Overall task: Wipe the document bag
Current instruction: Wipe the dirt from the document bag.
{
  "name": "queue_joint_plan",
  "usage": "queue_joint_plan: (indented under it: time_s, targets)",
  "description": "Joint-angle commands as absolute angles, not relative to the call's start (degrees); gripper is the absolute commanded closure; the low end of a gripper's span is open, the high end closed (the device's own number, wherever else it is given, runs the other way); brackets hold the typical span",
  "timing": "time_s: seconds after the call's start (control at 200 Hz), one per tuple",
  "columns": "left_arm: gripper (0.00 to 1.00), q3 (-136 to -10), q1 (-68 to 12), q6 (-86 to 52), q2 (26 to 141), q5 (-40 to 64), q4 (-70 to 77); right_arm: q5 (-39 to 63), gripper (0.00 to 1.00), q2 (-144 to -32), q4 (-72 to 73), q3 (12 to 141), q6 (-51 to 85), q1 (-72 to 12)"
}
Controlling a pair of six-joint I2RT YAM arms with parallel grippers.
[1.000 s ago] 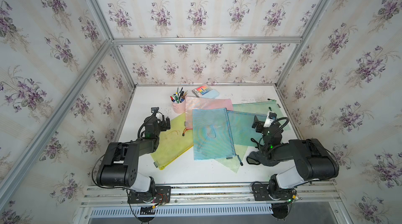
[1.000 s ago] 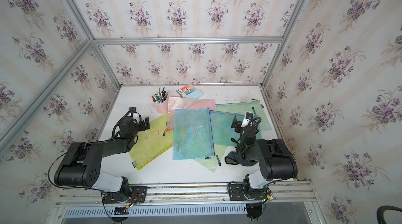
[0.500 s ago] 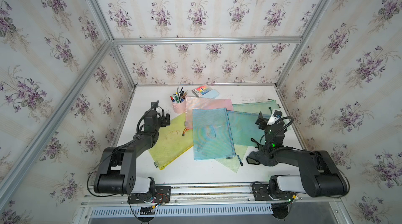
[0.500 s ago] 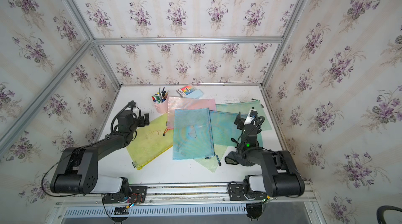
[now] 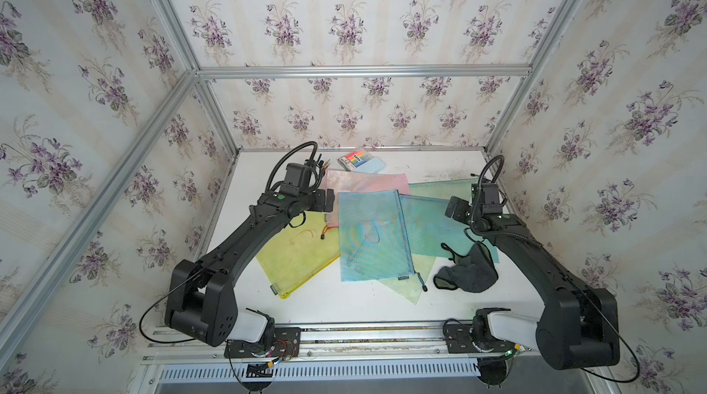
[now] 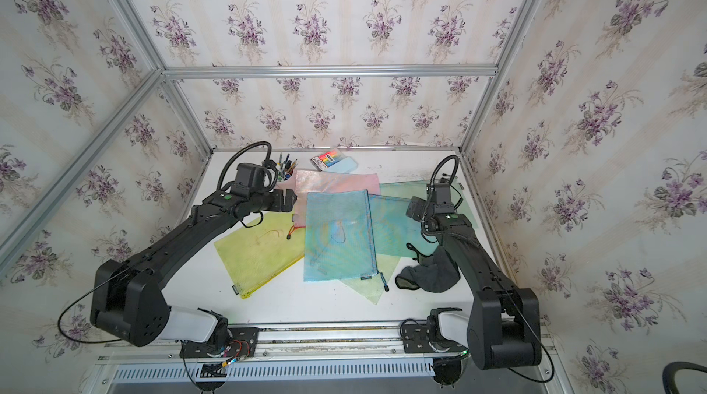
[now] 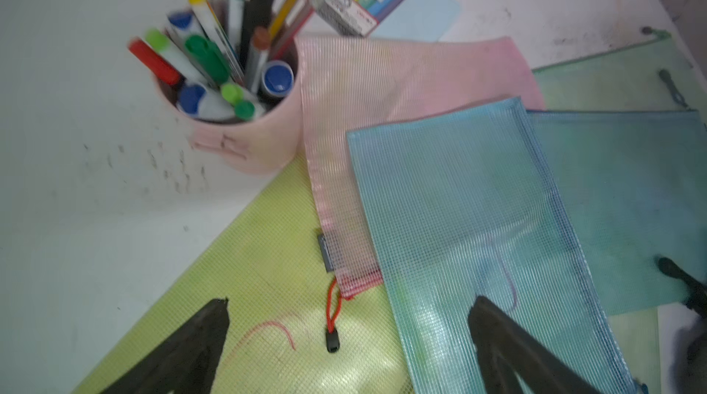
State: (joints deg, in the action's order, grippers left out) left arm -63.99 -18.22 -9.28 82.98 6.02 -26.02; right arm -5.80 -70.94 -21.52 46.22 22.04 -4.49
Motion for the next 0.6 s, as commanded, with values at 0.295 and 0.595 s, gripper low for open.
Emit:
queue_joint_plan:
  time_s: [0.295, 0.595]
  targets:
    - [0.0, -60.73, -23.05, -19.91, 85.95, 11.56, -32.37, -4.3, 0.0, -65.74, -48.07, 44.93, 36.25, -4.67]
    - [0.0, -59.8, -23.95, -22.48, 89.51, 14.79, -30.06, -1.74, 0.0, -65.59, -45.22, 36.91, 43.36, -7.19]
